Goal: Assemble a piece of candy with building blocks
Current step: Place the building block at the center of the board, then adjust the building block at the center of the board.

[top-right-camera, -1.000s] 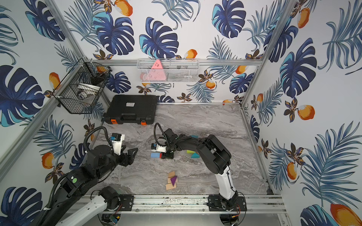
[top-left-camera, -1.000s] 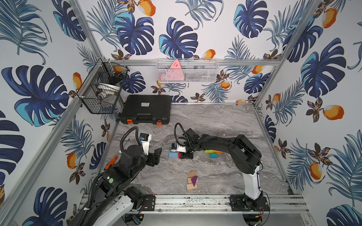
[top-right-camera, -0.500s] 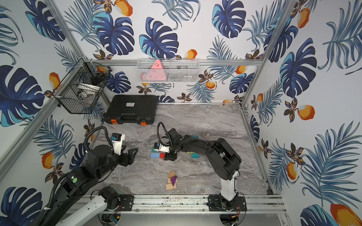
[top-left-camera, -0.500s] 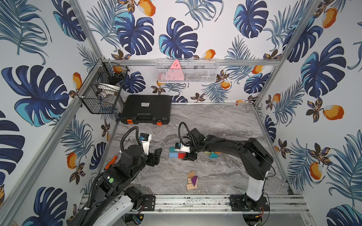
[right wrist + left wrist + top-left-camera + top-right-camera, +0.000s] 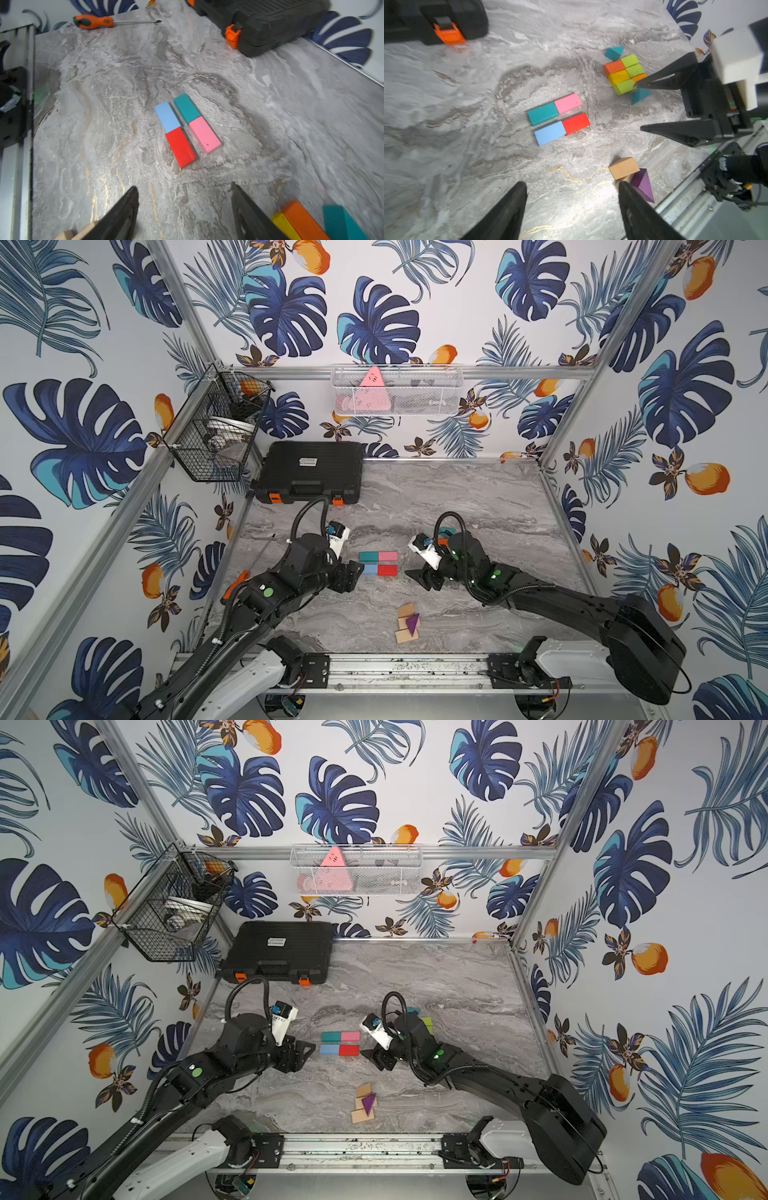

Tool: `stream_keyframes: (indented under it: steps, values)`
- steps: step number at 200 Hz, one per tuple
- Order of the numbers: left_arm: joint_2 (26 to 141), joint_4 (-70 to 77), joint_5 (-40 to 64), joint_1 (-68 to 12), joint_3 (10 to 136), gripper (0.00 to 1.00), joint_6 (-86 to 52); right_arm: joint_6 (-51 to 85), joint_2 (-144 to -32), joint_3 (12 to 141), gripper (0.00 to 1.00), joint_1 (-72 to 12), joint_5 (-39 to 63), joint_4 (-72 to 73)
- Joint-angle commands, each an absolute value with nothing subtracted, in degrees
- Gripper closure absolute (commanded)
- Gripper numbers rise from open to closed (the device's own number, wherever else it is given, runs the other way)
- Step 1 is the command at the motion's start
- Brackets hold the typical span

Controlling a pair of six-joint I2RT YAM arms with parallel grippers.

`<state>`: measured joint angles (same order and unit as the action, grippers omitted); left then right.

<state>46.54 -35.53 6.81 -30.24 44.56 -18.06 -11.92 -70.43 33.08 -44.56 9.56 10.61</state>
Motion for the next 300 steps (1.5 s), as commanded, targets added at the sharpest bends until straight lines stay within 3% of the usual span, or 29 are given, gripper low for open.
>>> stream_keyframes:
  steps: [1, 58, 65, 83, 129, 183, 251, 283, 300]
  values:
    - [49.07, -30.23, 15.67, -31.62, 42.80, 0.32, -23.41, -3.66, -67.24, 28.01, 0.27, -44.39, 1.17, 21.16]
    - [53.33, -23.28, 7.24, -51.43, 35.41, 0.30, -30.98, -0.22, -64.78, 18.51, 0.25, -44.38, -7.33, 32.04]
    - [53.52, -22.16, 6.13, -53.88, 34.85, 0.25, -31.65, -0.33, -65.11, 18.06, 0.25, -44.38, -8.19, 32.75]
    - [54.36, -19.09, 4.92, -58.81, 33.69, 0.01, -32.65, -0.51, -67.44, 17.62, 0.24, -44.38, -10.89, 34.28]
    - [65.42, -17.41, -3.97, -68.27, 36.03, 0.01, -31.23, -0.01, -68.47, 17.91, 0.23, -44.38, -12.22, 33.78]
    - [73.68, -14.95, -5.73, -69.35, 39.24, 0.01, -28.92, -0.43, -69.79, 18.28, 0.23, -44.37, -12.94, 33.31]
    - [79.24, -14.56, -6.21, -69.35, 42.16, 0.16, -27.70, -0.44, -69.78, 18.36, 0.22, -44.38, -12.91, 33.05]
    - [82.65, -15.40, -5.48, -69.35, 44.26, 0.34, -26.81, -0.53, -69.97, 18.54, 0.22, -44.38, -12.66, 32.92]
    - [83.14, -14.14, -4.86, -69.35, 43.71, 0.38, -27.13, -0.44, -69.90, 18.47, 0.22, -44.37, -12.66, 32.91]
